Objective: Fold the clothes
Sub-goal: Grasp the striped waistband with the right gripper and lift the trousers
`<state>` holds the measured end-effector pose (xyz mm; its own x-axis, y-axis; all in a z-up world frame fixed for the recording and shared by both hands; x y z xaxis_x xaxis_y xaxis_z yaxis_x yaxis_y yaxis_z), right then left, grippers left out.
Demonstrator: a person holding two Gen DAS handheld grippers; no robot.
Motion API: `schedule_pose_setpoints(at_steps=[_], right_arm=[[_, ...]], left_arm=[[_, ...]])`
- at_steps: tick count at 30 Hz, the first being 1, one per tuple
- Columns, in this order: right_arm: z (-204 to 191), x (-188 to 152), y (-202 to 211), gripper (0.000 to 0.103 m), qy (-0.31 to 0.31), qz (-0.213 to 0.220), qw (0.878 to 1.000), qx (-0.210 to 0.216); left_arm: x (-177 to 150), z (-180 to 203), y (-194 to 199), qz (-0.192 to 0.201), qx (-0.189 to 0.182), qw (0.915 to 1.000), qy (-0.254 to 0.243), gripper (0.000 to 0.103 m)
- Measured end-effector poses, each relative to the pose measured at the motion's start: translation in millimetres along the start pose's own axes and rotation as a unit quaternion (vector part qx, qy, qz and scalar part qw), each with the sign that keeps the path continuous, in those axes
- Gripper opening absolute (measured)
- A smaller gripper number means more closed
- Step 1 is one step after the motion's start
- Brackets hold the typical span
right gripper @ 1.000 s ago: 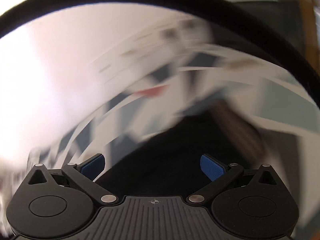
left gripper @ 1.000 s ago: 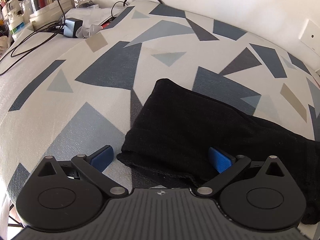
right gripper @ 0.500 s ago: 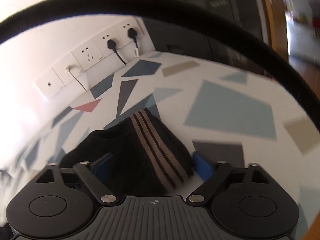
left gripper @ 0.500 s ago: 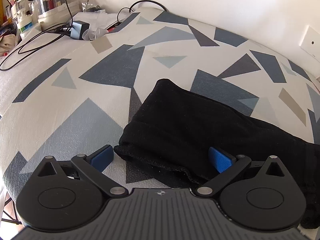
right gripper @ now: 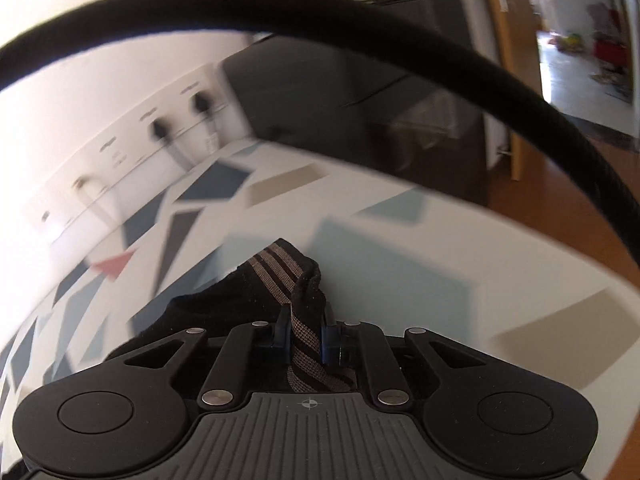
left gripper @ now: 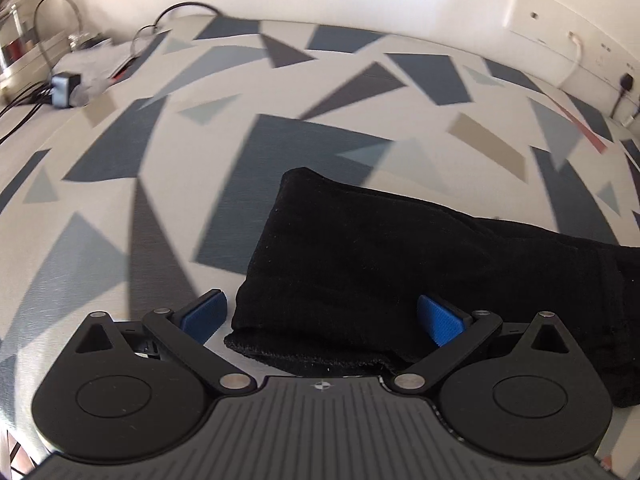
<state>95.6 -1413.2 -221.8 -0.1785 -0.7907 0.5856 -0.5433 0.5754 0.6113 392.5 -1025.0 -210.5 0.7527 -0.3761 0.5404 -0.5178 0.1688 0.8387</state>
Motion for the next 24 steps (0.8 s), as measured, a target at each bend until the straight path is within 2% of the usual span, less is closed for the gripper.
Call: schedule_pose_setpoints(at_steps=[2, 4, 6, 8, 11, 17, 18, 20, 21, 23, 24], right_arm=[[20, 12, 4, 0.016, -0.035, 0.000, 0.999, 0.020], [41, 22, 11, 0.037, -0.076, 0.000, 0.996, 0.048], [52, 25, 19, 0.045, -0.082, 0.000, 0.995, 0.055], [62, 27, 27, 0.046, -0.087, 0.000, 0.994, 0.061], [72, 21, 34, 0.047, -0.093, -0.022, 0.993, 0.067], [48, 9, 33, 0.058, -0.048, -0.026, 0.996, 0.072], [43, 8, 32, 0.057, -0.035, -0.029, 0.997, 0.069], [33, 8, 28, 0.041, -0.012, -0.039, 0.997, 0.062], [29, 8, 23, 0.017, -0.009, -0.051, 0.997, 0.062], [25, 10, 19, 0.014, -0.012, -0.055, 0.997, 0.061], [23, 13, 22, 0.013, -0.015, -0.044, 0.997, 0.061]], left_arm=[[1, 8, -1, 0.004, 0.007, 0.9999, 0.012, 0.103], [1, 12, -1, 0.010, 0.012, 0.9997, 0.020, 0.103], [-1, 12, 0, 0.019, 0.013, 0.9995, 0.020, 0.103], [-5, 11, 0, 0.028, 0.012, 0.9994, 0.018, 0.103], [-7, 10, 1, 0.035, 0.011, 0.9992, 0.016, 0.103], [-8, 7, 3, 0.028, 0.002, 0.9996, 0.008, 0.103], [-8, 7, 3, 0.026, 0.001, 0.9996, 0.006, 0.103], [-7, 7, 3, 0.021, -0.001, 0.9998, 0.003, 0.103], [-7, 6, 3, 0.019, -0.003, 0.9998, 0.001, 0.103], [-7, 6, 4, 0.013, -0.009, 0.9999, -0.005, 0.103], [-7, 5, 4, 0.010, -0.014, 0.9998, -0.010, 0.103]])
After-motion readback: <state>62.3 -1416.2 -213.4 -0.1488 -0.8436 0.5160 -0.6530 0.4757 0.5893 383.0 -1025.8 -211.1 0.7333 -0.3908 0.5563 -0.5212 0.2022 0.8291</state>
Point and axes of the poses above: each gripper's, at about its wrist camera, not at the fingertips, and y roughly against the way its jaws point, z to its right, x to its top, the point moved 1 cm from there along -y, roughly the way its jaws point, and after that the axes turned 10 degrees about -y, right-handed, at the moved point
